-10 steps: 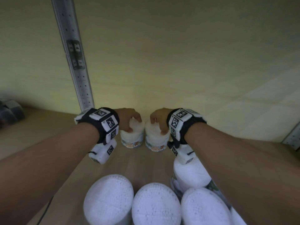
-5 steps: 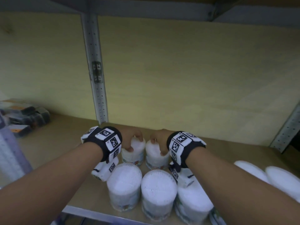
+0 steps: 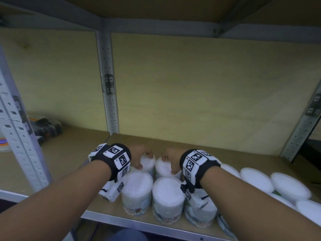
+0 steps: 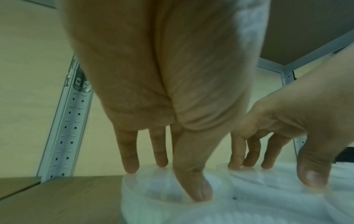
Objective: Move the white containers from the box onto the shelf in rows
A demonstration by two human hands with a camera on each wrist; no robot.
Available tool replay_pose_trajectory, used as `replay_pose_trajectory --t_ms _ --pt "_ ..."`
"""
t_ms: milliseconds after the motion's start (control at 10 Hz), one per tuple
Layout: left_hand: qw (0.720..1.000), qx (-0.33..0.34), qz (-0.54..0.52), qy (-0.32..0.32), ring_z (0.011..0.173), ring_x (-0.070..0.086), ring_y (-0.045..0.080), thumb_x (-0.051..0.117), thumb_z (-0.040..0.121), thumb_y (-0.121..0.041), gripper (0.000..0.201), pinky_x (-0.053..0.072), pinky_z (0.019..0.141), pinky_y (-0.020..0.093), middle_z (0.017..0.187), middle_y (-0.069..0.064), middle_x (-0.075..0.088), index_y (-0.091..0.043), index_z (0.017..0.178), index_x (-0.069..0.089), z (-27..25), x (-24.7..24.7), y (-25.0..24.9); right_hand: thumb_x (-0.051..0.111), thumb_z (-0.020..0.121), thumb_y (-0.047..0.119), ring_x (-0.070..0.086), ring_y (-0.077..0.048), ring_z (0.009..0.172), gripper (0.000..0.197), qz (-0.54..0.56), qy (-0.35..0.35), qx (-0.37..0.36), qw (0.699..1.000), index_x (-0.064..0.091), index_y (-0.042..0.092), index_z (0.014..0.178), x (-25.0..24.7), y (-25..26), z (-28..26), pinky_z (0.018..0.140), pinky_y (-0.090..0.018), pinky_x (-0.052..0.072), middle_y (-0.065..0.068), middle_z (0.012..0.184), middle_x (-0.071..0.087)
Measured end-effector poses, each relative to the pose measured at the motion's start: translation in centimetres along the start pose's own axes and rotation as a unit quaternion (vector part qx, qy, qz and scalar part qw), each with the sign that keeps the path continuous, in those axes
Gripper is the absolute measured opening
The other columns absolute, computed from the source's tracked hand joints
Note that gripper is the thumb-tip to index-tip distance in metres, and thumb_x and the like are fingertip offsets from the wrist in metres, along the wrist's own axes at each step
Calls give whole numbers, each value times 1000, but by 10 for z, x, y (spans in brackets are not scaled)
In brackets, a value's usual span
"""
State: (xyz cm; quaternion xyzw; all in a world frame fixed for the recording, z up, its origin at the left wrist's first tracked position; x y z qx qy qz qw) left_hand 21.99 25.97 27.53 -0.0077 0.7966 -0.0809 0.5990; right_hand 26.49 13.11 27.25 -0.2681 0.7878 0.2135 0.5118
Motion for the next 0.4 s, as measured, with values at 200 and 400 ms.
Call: replay_pose_trajectory --t_ms 200,400 --pt "999 -34 -31 -30 130 46 21 56 90 -8 55 40 102 27 145 4 45 -17 142 41 -7 -2 3 63 85 5 55 -26 122 52 60 -60 27 996 50 12 135 1 -12 -7 90 -30 47 -8 138 52" --pt "993 -40 -61 -96 130 48 23 52 93 -19 51 39 104 29 145 5 47 -12 143 42 -11 -11 -13 58 92 18 53 -24 125 48 97 -121 62 986 49 9 138 -5 -26 -48 97 -26 43 -7 139 53"
Point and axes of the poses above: each hand's wrist, its own z-axis towards the middle knuckle, its own x-axis out of the palm, y = z × x, the point moved 4 cm from there along z, towards the middle knuckle
